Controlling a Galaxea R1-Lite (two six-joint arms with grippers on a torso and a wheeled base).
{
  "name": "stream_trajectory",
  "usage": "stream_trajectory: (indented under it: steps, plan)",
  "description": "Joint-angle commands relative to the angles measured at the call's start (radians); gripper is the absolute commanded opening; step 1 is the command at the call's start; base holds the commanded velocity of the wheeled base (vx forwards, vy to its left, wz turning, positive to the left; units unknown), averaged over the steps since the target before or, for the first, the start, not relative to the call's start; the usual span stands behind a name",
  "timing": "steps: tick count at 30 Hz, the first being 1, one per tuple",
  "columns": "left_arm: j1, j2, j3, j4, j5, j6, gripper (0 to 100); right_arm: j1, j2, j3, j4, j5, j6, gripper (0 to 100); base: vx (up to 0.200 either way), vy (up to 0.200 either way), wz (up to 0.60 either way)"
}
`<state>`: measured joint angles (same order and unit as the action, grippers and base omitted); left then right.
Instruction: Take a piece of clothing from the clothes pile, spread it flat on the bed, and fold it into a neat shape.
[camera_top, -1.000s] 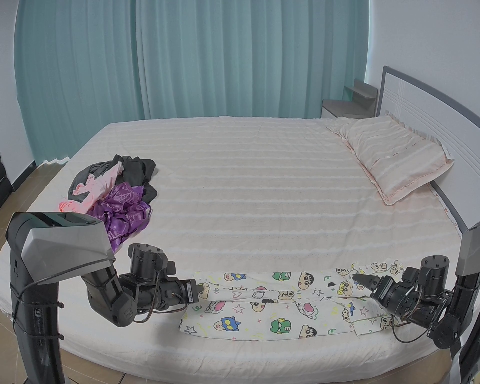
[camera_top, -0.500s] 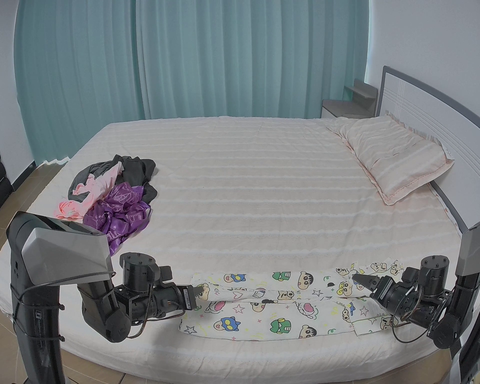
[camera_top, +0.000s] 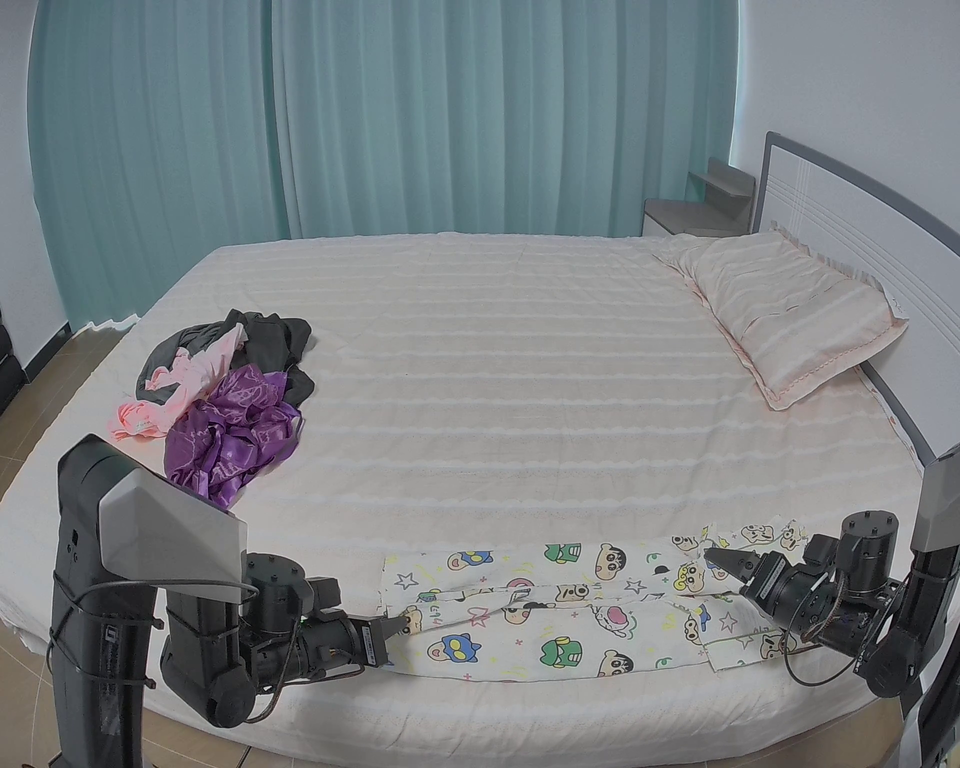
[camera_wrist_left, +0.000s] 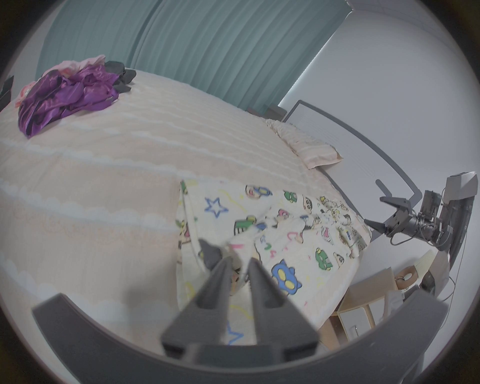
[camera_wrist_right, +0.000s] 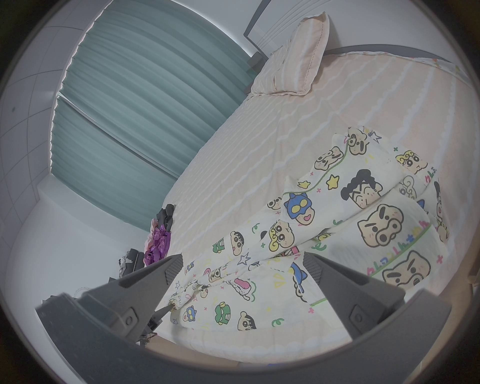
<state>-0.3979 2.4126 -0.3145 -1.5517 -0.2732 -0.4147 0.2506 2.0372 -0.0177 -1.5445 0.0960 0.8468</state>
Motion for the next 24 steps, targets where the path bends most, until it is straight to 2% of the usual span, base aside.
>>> stream_trajectory:
  steps: [1,10,12,14,15,16,18,21,24]
  plan:
    - [0.001,0.026,0.026,-0.019,0.000,0.011,100,0.001,0.000,0.018,0.000,0.001,0.000,100,0.000,0.000,0.00]
    - [0.037,0.007,0.037,-0.019,0.002,0.011,100,0.001,0.000,0.018,0.000,0.001,0.006,100,0.000,0.000,0.00]
    - [0.062,-0.049,0.035,-0.019,0.000,-0.044,100,0.001,-0.002,0.018,0.000,0.001,0.009,100,0.000,0.000,0.00]
    - [0.071,-0.113,0.023,-0.019,-0.001,-0.161,100,0.001,-0.002,0.018,0.000,0.001,0.009,100,0.000,0.000,0.00]
    - [0.073,-0.127,0.018,-0.019,-0.003,-0.188,100,0.001,-0.002,0.018,0.000,0.001,0.009,100,0.000,0.000,0.00]
    - [0.083,-0.165,0.006,-0.019,-0.018,-0.262,100,0.001,-0.002,0.018,0.000,0.001,0.009,100,0.000,0.000,0.00]
    - [0.097,-0.199,-0.017,-0.019,-0.049,-0.325,100,0.001,-0.002,0.018,0.000,0.001,0.009,100,0.000,0.000,0.00]
    - [0.100,-0.201,-0.044,-0.008,-0.050,-0.335,100,0.002,-0.002,0.018,0.000,0.001,0.009,100,0.000,0.000,0.00]
    - [0.103,-0.196,-0.121,0.076,-0.050,-0.343,100,0.002,-0.003,0.018,0.000,0.001,0.009,100,0.000,0.000,0.00]
